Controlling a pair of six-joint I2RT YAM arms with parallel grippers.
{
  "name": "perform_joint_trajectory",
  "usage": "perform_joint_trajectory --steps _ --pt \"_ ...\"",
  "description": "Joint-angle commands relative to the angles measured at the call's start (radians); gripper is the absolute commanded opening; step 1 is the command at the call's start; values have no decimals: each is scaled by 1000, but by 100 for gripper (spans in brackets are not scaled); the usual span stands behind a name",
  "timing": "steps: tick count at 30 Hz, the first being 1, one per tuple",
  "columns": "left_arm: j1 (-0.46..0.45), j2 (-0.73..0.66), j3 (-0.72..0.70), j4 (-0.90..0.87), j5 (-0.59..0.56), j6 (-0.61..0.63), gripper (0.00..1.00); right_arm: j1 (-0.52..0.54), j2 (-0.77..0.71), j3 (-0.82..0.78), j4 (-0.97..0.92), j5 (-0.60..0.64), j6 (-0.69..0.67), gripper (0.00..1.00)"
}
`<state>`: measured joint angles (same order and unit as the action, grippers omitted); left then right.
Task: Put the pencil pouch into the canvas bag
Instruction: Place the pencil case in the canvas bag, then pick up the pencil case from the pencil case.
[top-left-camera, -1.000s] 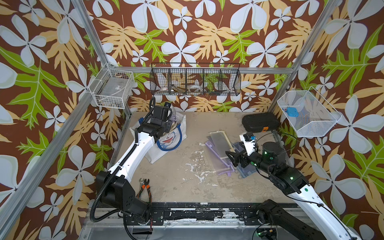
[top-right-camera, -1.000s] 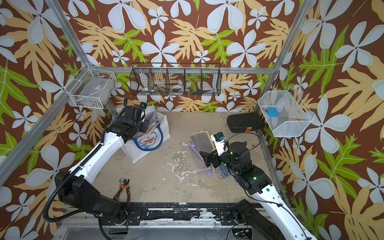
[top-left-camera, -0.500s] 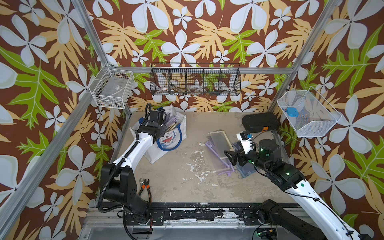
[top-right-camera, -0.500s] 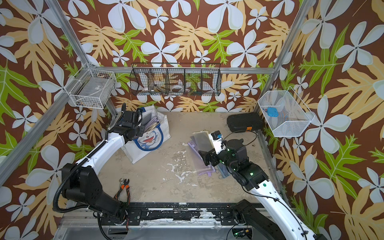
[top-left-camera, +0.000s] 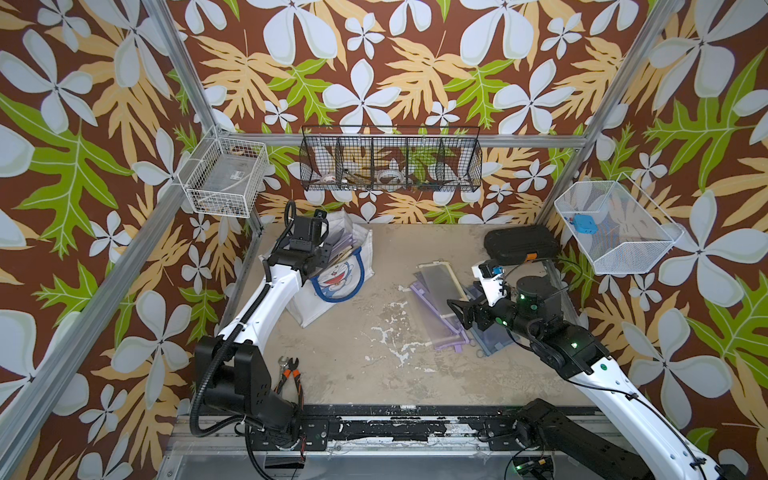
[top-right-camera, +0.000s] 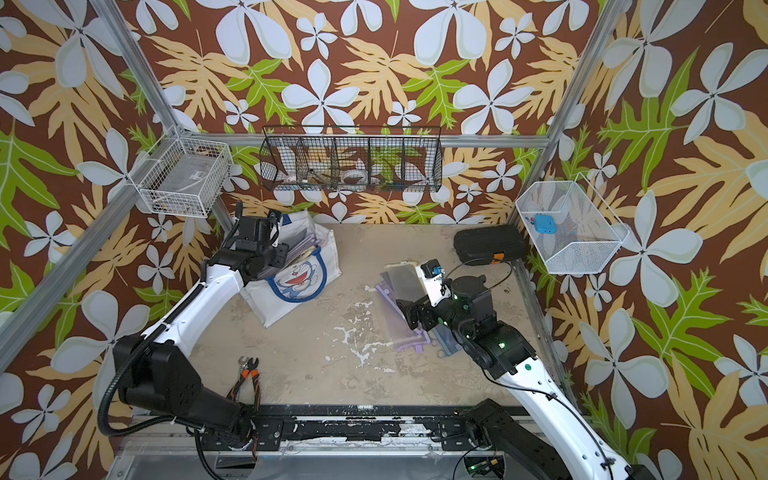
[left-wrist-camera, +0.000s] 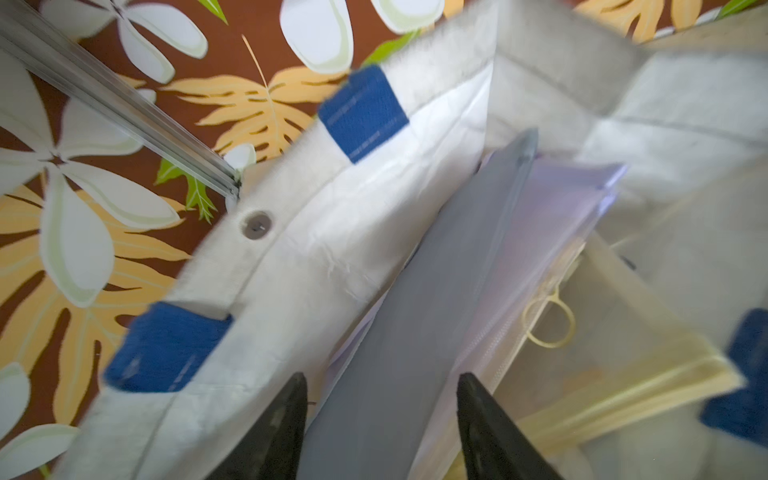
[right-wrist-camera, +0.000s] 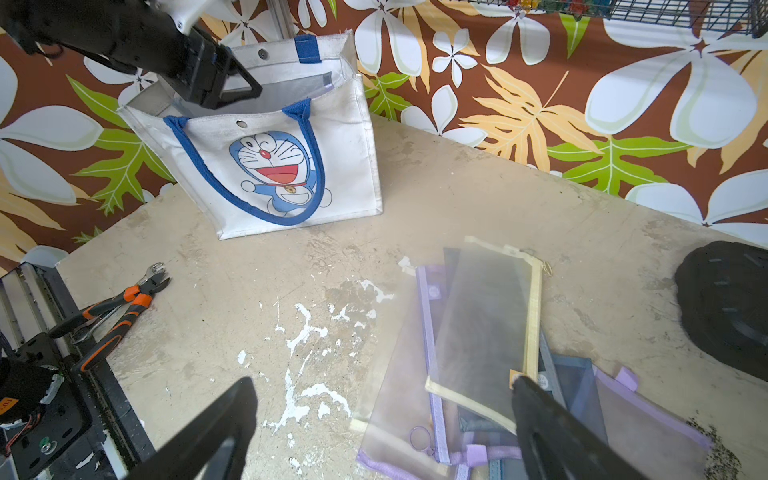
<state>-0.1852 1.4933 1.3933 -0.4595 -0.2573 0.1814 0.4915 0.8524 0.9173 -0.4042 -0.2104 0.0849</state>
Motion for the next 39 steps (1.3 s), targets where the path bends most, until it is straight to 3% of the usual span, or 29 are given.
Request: perform_joint_trajectory --steps 1,6,9,12,15,17,22,30,34,39 --pt "1 -43 55 -48 41 -13 68 1 2 -6 21 -7 5 96" --pt "-44 -126 87 -100 79 -20 75 1 20 14 -15 42 -3 97" --pt "-117 -197 40 -112 188 -87 76 1 76 40 -63 117 -24 98" --pt "-236 -297 -82 -34 344 -215 78 1 159 59 -87 158 -46 98" --pt "-388 -382 -242 77 395 -320 80 -10 252 75 -74 168 -59 99" --pt "-438 -445 -368 198 470 -401 80 -26 320 91 -58 155 -59 99" --pt "-452 -586 -615 419 565 -523 80 -35 537 105 17 145 -71 98" --pt "-452 -640 -666 415 591 -501 81 -50 877 224 17 184 -77 95" --pt "-453 -652 -688 429 604 -506 81 -50 954 262 10 248 -84 93" --pt "-453 -644 -712 459 602 -511 80 -50 1017 287 8 280 -95 84"
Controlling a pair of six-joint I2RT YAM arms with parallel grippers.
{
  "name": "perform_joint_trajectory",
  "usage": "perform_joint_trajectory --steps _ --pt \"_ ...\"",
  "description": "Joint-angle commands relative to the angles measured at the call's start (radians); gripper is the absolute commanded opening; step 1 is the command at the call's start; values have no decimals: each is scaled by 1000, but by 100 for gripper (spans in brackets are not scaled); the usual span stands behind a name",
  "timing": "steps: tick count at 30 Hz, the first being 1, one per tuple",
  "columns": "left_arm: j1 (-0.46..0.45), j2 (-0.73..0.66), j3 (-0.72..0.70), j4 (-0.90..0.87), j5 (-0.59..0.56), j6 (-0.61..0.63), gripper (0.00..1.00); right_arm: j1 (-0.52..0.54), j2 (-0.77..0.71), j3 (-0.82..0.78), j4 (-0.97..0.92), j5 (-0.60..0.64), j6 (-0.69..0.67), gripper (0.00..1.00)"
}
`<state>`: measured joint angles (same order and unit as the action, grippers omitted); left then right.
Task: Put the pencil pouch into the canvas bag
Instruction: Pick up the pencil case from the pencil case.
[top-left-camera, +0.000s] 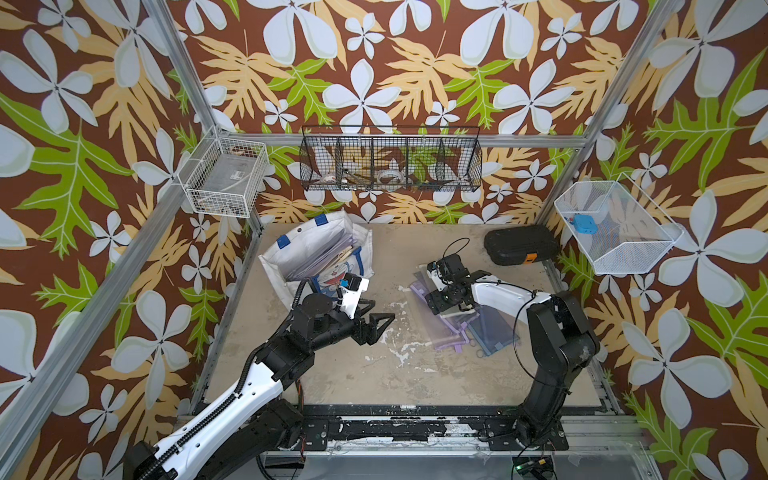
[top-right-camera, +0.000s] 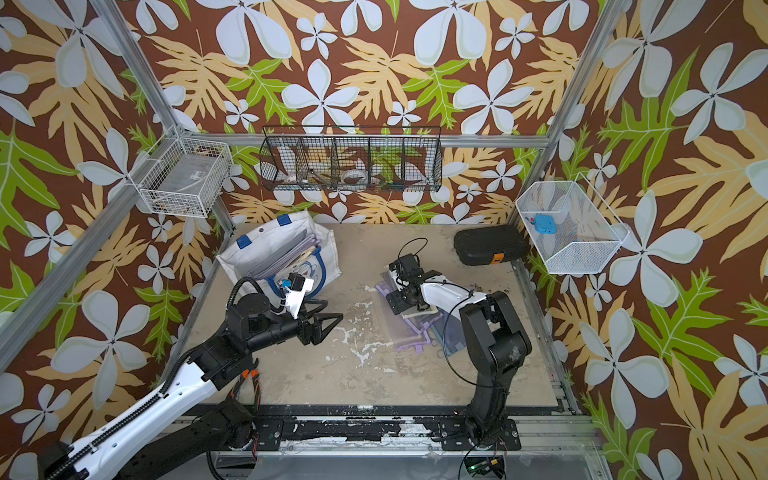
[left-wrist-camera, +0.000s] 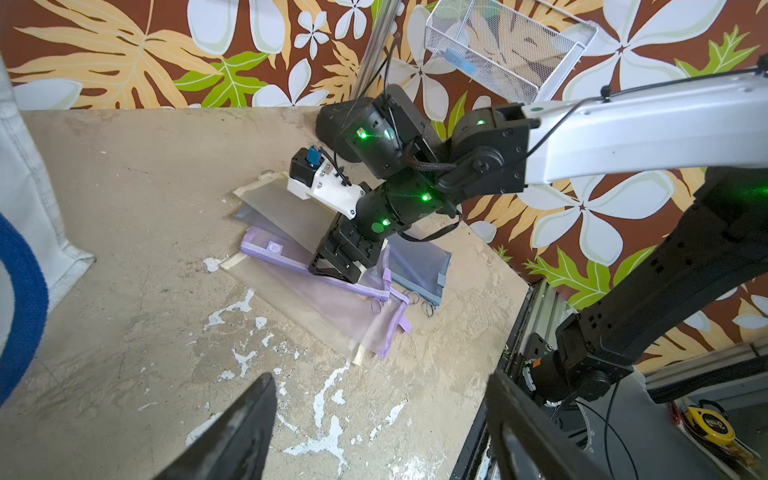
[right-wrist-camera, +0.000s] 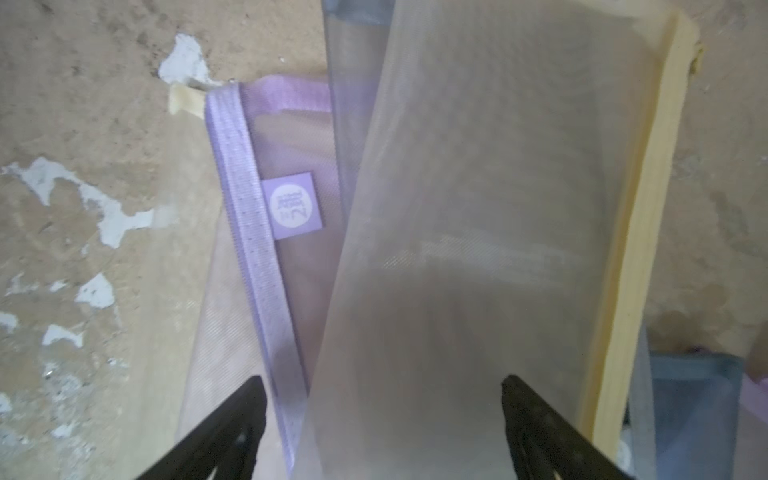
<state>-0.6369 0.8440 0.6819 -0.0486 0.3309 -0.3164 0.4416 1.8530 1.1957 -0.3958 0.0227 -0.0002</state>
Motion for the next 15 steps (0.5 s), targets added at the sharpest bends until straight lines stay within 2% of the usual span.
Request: perform_joint_trajectory --steps 1,4,9,15 --pt "0 10 2 48 14 -15 80 2 19 7 -1 56 -14 81" --pt "-1 13 5 49 5 -15 80 1 11 -15 9 59 -18 67" --pt "-2 15 2 32 -25 -3 79 0 -2 -45 23 31 -13 31" --pt "-1 4 -7 31 -35 -15 78 2 -36 -59 20 -6 -9 8"
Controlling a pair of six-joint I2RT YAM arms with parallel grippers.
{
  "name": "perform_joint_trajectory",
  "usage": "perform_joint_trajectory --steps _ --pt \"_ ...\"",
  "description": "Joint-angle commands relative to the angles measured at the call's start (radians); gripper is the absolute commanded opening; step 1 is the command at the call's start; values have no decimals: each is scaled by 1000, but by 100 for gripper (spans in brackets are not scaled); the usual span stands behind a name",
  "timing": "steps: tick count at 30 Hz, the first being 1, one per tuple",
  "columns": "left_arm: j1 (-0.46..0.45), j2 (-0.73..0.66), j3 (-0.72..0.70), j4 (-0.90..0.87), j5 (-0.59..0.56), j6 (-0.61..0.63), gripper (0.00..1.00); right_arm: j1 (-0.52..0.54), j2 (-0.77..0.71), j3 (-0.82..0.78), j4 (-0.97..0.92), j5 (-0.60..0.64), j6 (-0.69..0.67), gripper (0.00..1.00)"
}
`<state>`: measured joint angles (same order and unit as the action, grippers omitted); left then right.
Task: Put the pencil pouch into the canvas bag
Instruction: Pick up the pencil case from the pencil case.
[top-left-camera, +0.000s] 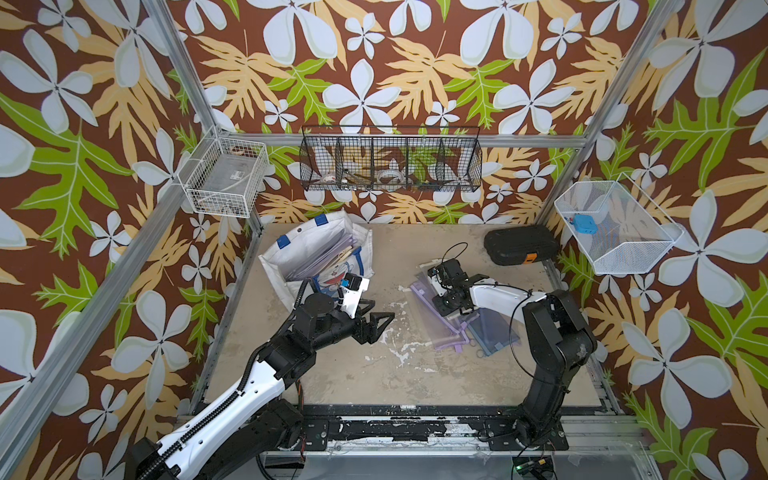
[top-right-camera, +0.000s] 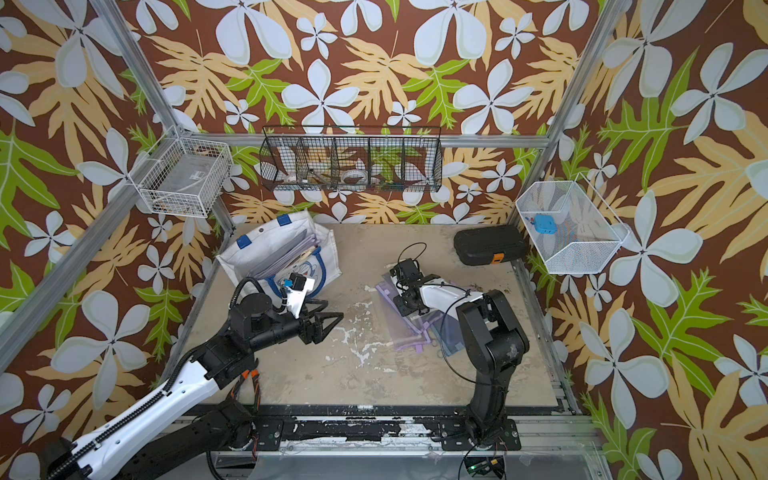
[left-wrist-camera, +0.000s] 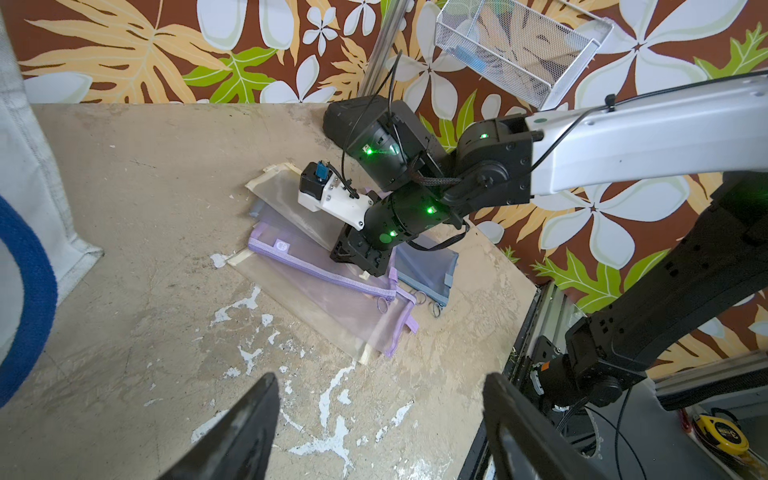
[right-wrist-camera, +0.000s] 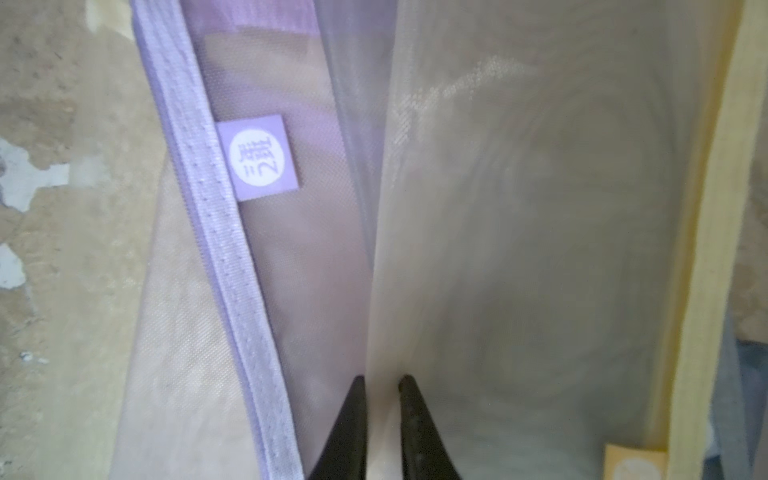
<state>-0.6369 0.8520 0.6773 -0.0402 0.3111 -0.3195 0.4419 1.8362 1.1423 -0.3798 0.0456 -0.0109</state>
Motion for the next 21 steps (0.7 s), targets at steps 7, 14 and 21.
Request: perform_joint_trajectory --steps 7,14,21 --pt "-1 -11 -6 8 -24 -9 78 1 -157 -54 3 -142 5 0" --pt "0 -19 -22 43 3 -36 78 6 -467 -173 56 -386 -38 0" --pt "2 1 30 38 -4 17 81 6 -672 -234 77 -605 -55 0"
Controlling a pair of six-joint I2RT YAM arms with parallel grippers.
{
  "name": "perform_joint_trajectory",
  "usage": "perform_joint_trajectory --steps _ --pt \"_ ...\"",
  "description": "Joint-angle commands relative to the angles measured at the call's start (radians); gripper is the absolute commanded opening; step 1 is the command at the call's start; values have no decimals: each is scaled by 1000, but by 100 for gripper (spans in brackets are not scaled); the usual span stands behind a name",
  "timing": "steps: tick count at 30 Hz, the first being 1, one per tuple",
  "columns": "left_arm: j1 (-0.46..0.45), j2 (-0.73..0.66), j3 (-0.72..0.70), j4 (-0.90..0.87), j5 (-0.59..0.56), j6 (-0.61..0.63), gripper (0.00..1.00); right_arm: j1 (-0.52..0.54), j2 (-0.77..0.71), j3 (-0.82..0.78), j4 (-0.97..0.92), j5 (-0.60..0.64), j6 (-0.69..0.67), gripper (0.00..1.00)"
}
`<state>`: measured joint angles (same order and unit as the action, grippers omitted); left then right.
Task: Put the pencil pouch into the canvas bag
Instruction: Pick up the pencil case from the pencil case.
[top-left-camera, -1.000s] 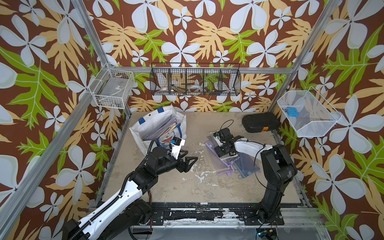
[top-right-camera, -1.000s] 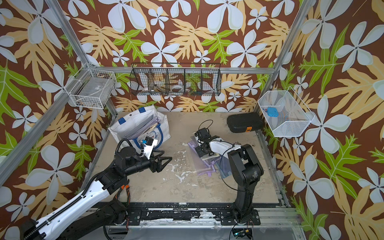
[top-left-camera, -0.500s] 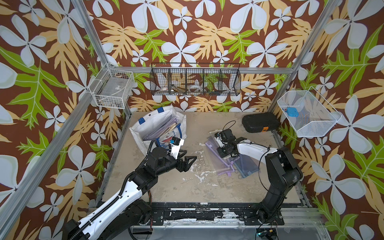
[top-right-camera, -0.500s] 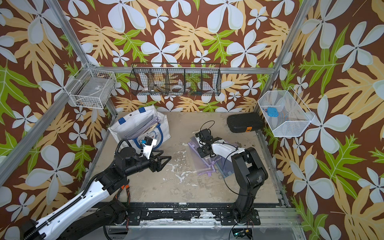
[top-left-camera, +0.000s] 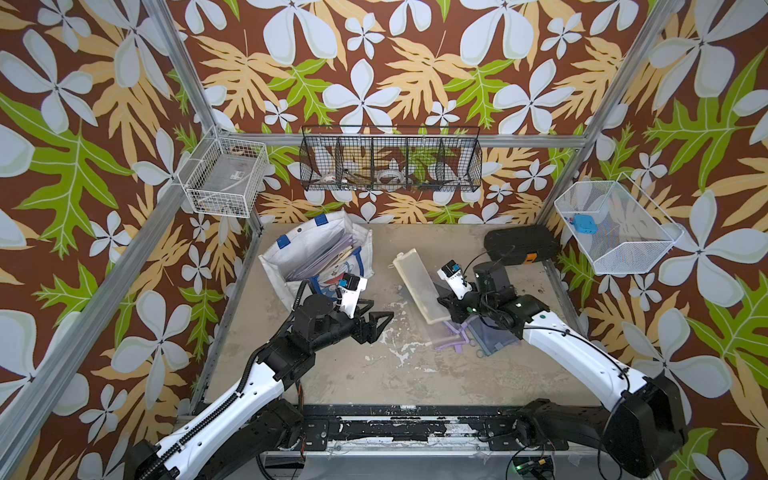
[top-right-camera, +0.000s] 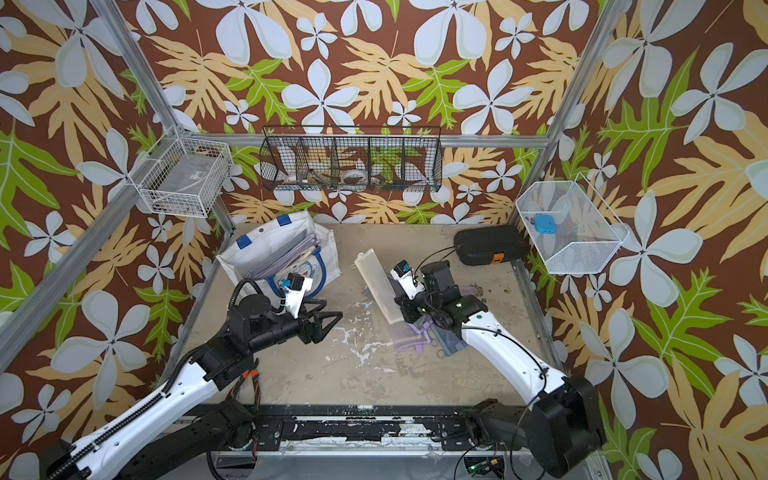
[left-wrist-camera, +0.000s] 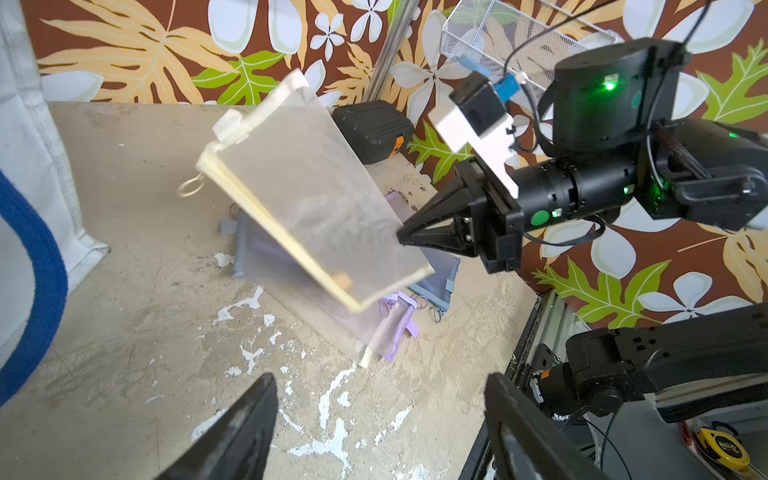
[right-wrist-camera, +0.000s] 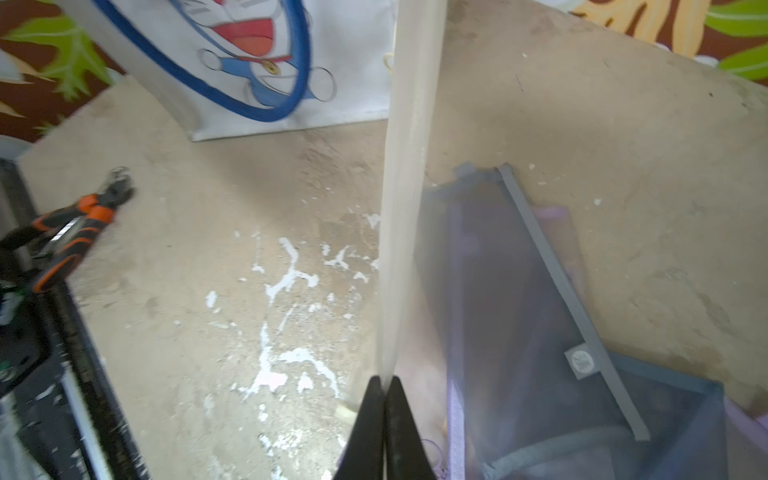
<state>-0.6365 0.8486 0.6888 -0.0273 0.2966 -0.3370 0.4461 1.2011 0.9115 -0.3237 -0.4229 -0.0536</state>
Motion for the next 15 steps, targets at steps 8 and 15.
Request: perform_joint_trajectory --steps 8,15 --pt "137 -28 -35 172 256 33 94 15 -216 9 58 -382 -8 0" --pt "180 -40 -115 419 400 -86 98 51 -271 88 9 -469 -29 0"
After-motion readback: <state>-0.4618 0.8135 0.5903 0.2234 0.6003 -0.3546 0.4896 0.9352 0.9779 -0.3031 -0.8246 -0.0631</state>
